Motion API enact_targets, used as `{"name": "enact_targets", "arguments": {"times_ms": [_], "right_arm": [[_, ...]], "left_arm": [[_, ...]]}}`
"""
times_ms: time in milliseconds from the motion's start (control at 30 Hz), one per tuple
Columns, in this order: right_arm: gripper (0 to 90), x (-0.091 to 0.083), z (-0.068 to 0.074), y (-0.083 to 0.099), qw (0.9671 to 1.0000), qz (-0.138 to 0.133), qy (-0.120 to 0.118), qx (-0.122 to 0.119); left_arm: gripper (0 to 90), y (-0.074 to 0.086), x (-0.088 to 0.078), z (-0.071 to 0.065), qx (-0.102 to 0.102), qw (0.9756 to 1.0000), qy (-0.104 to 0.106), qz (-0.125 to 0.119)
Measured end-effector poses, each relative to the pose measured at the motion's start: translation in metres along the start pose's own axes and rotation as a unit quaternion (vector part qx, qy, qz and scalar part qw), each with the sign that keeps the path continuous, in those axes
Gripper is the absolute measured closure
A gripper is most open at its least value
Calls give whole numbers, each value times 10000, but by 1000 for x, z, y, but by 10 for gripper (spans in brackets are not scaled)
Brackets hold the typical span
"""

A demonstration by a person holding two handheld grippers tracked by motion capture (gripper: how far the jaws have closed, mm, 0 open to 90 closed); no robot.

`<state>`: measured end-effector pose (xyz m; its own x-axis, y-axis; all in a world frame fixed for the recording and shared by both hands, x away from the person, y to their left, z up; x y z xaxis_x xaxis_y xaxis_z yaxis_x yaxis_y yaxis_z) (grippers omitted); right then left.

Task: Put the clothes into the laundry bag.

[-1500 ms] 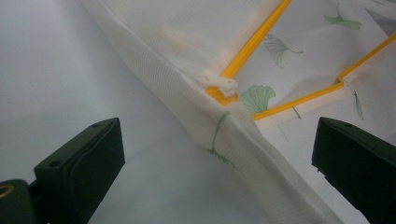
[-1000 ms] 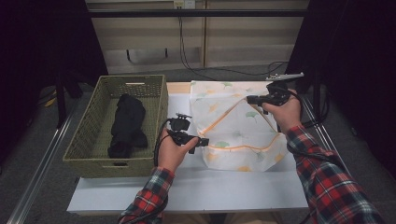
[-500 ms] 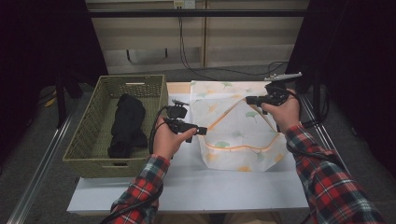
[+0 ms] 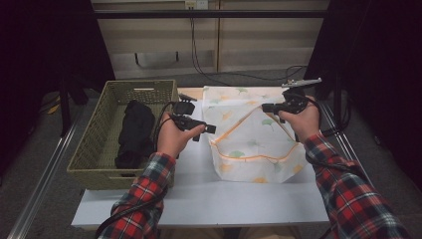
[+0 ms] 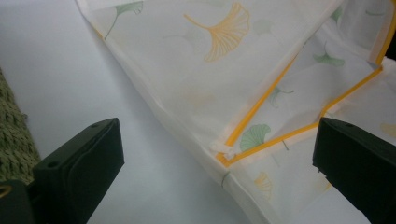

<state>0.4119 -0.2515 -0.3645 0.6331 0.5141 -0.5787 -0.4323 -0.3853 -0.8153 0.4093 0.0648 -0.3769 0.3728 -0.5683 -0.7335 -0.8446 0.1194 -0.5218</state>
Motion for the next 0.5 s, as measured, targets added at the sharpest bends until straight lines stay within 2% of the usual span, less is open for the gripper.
{"name": "enact_targets", "arguments": {"times_ms": [267, 500], "right_arm": [[900, 0, 0, 0, 10000, 18, -23, -15], [900, 0, -1, 2, 10000, 37, -9, 12]], "left_arm": [[15, -7, -10, 8, -68, 10000, -64, -16], [13, -11, -24, 22, -113, 9998, -176, -76]]}}
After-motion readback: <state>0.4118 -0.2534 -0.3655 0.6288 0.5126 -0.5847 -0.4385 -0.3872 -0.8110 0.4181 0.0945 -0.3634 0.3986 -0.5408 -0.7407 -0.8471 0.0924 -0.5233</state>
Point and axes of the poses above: each handheld gripper's, and its own axes: x roughly forward along the jaws, y roughly out of its underside, z roughly to its left, the point moved 2 cm from there along x, roughly forward along the jaws, and after that the axes turned 13 degrees about -x, right-handed, at the moved point
